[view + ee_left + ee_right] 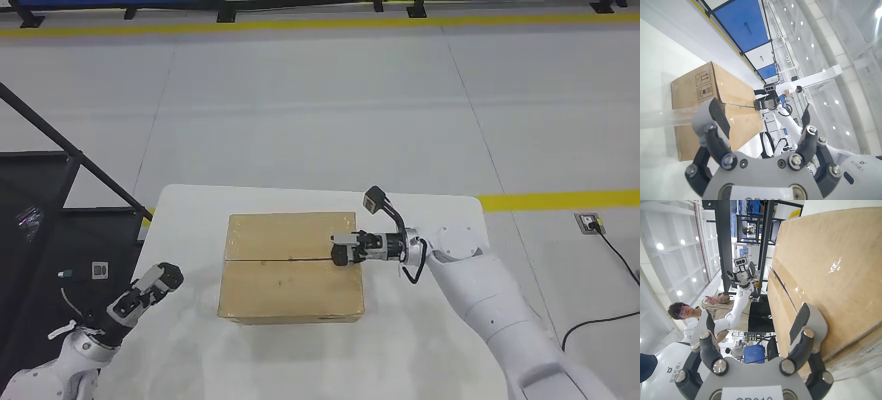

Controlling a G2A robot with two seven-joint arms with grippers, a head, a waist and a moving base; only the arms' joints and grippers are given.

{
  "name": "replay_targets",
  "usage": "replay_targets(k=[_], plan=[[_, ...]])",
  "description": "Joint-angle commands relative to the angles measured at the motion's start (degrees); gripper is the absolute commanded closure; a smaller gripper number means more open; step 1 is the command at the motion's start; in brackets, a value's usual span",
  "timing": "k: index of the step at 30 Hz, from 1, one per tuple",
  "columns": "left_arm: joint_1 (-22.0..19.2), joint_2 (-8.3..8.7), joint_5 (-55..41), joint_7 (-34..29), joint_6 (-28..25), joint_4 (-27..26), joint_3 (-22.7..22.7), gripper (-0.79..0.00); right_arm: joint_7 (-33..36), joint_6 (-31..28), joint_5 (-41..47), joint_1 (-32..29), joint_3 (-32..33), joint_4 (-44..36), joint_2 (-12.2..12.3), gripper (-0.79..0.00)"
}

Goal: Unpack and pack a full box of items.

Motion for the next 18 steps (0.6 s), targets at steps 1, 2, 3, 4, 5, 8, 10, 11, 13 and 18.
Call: replay_targets(k=[1, 2, 3, 4, 5, 8, 10, 11, 13, 18], plan=[[0.0, 0.0, 0.0, 0.0, 0.0, 0.0, 0.1, -0.785, 0.0, 0.0, 0.0, 0.0, 0.0, 0.0, 0.0, -0.785], [0.0, 0.0, 0.0, 0.0, 0.0, 0.0, 0.1, -0.785, 0.0, 0.0, 0.0, 0.0, 0.0, 0.0, 0.0, -0.785], [0.0, 0.0, 0.0, 0.0, 0.0, 0.0, 0.1, -0.785, 0.0, 0.0, 0.0, 0.0, 0.0, 0.0, 0.0, -0.785], [0.0, 0.0, 0.0, 0.0, 0.0, 0.0, 0.1, -0.785, 0.0, 0.0, 0.0, 0.0, 0.0, 0.0, 0.0, -0.785], [0.0, 0.0, 0.0, 0.0, 0.0, 0.0, 0.1, -0.785, 0.0, 0.0, 0.0, 0.0, 0.0, 0.0, 0.0, -0.785], [-0.4, -0.34, 1.5, 3.7, 3.7, 0.4, 1.5, -0.785, 0.0, 0.0, 0.0, 0.0, 0.0, 0.0, 0.0, -0.785], [-0.5, -0.85, -0.1, 6.6, 6.8, 1.1, 3.7, -0.785, 0.0, 0.0, 0.0, 0.0, 0.0, 0.0, 0.0, -0.785], [-0.5, -1.09, -0.7, 7.7, 7.9, 1.6, 4.6, -0.785, 0.0, 0.0, 0.0, 0.0, 0.0, 0.0, 0.0, -0.785], [-0.3, -1.45, -0.1, 8.8, 9.2, 3.2, 6.4, -0.785, 0.0, 0.0, 0.0, 0.0, 0.0, 0.0, 0.0, -0.785], [-2.5, -2.51, -2.6, 7.3, 11.4, 9.5, 11.7, -0.785, 0.0, 0.0, 0.0, 0.0, 0.0, 0.0, 0.0, -0.785]])
